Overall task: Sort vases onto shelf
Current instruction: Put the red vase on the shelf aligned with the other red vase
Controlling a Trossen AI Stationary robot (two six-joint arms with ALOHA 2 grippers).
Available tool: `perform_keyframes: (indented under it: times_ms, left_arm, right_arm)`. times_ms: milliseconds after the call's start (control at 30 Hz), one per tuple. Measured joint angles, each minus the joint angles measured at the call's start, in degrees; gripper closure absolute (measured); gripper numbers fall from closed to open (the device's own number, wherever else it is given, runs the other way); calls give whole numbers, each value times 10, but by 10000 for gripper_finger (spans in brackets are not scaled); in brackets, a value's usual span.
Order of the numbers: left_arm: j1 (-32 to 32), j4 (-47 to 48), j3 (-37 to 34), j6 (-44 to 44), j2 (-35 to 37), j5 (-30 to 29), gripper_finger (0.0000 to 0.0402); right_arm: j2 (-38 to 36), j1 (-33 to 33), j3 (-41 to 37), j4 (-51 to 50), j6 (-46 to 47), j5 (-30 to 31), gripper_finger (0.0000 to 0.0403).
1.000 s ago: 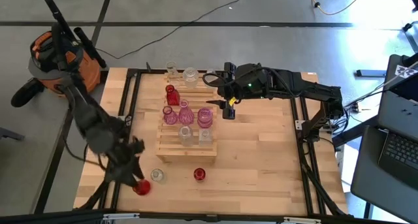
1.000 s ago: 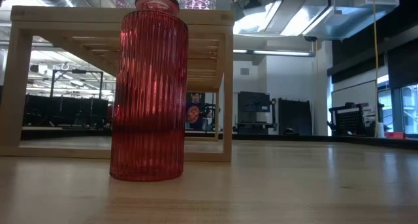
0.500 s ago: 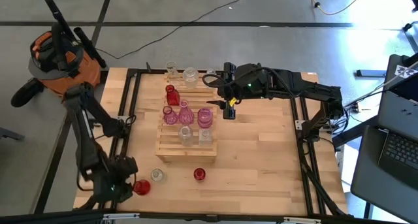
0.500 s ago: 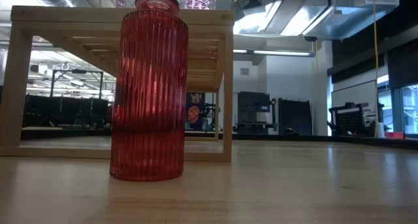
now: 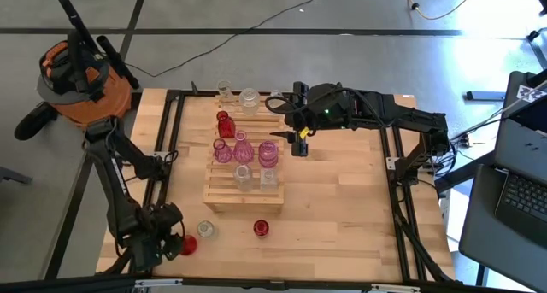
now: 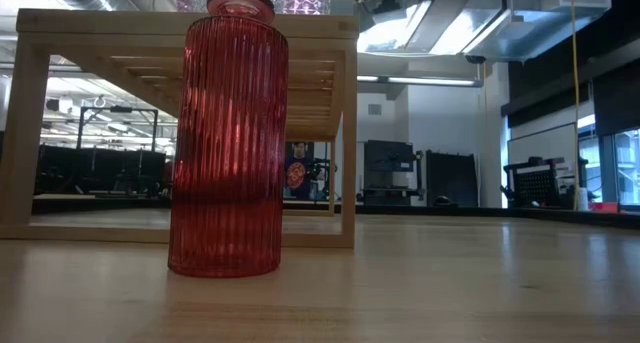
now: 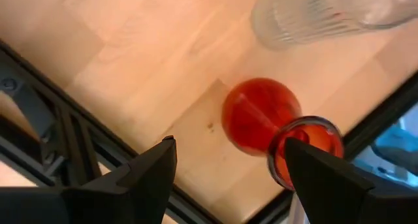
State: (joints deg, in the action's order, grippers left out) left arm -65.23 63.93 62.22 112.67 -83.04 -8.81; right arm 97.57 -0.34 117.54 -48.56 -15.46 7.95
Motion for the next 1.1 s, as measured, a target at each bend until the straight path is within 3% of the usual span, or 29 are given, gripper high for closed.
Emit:
perform_keyframes:
  times_ms: [133, 433, 567, 767, 800, 967, 1100]
  left_arm:
    - [1, 9, -4, 10, -6, 4, 127]
    - [2, -73, -49, 16, -7, 11, 136]
    - [9, -74, -55, 24, -6, 36, 195]
    - [11, -75, -51, 27, 11, 40, 368]
    - [11, -73, -47, 31, 20, 38, 382]
    - [11, -41, -31, 59, 81, 6, 385]
    - [10, -2, 5, 64, 136, -73, 393]
  right_arm:
    - [0, 0, 0, 0, 0, 0, 160]
    - [0, 0, 0, 0, 2, -11, 160]
    - [0, 0, 0, 0, 2, -11, 160]
    - [0, 0, 0, 3, 2, -11, 160]
    - [0, 0, 0, 7, 2, -11, 160]
    - [0, 0, 0, 29, -5, -11, 160]
    - [0, 0, 0, 49, -15, -11, 160]
